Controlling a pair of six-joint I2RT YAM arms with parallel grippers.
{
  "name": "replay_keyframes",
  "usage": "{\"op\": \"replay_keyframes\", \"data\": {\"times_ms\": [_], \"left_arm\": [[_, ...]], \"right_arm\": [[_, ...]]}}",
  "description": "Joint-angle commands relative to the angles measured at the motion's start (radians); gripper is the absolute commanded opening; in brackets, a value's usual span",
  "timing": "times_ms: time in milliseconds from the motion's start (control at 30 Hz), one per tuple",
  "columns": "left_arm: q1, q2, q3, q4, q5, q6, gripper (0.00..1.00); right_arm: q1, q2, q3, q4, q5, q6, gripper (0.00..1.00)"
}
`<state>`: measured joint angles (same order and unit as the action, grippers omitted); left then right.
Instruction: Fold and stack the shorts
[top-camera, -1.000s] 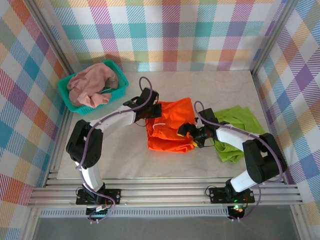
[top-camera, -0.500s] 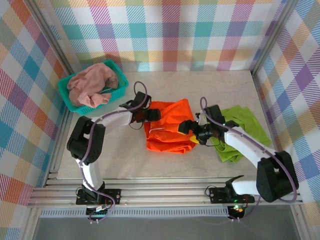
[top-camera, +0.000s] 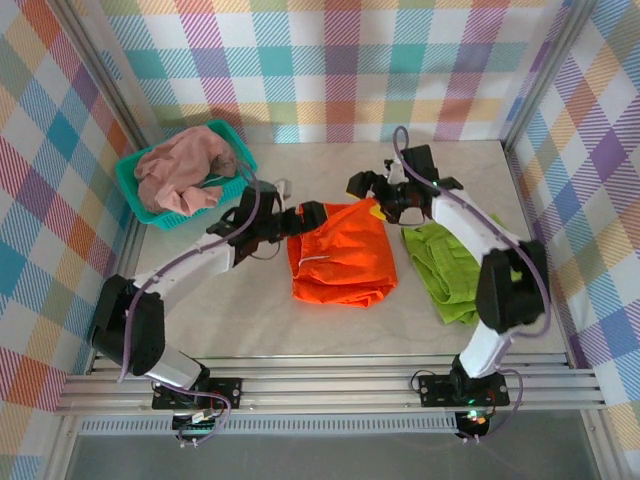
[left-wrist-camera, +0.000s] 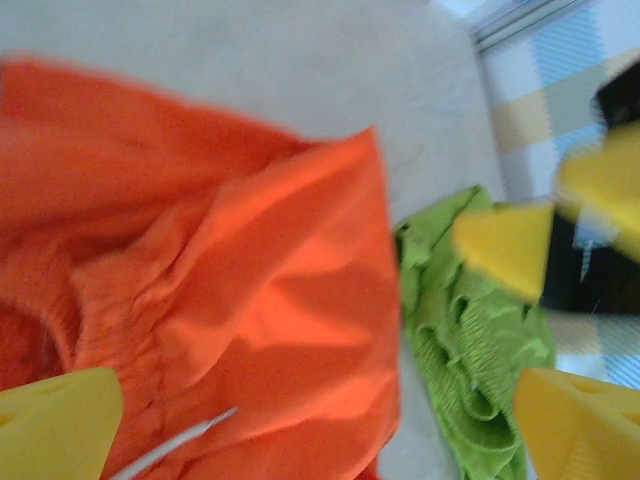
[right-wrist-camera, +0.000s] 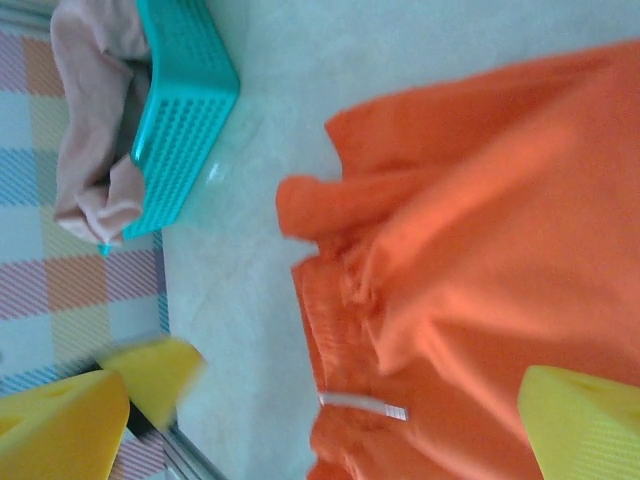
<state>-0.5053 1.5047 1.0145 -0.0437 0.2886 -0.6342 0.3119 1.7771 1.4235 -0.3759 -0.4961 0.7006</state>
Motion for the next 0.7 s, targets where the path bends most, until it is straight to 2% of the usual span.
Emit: {"op": "replay_keyframes", "data": {"times_ms": [0, 200, 300, 667], "left_arm": [[-0.029, 0.002, -0.083, 0.119, 0.012, -0.099, 1.00], [-0.113, 0.041, -0.173, 0.208, -0.008, -0.109, 1.00], [-0.138, 0.077, -0.206, 0.239, -0.032, -0.117, 1.00], [-0.159, 0.141, -0.371, 0.280, -0.149, -0.142, 1.00]], "right_arm": [[-0.010, 0.135, 0.124, 0.049, -0.082, 0.069, 0.99], [-0.020, 0.370, 0.300, 0.077, -0.131, 0.129, 1.00], [-0.033, 0.442, 0.311, 0.092, -0.122, 0.137, 1.00], [-0.048, 0.508, 0.214, 0.215, -0.096, 0.102, 1.00]]}}
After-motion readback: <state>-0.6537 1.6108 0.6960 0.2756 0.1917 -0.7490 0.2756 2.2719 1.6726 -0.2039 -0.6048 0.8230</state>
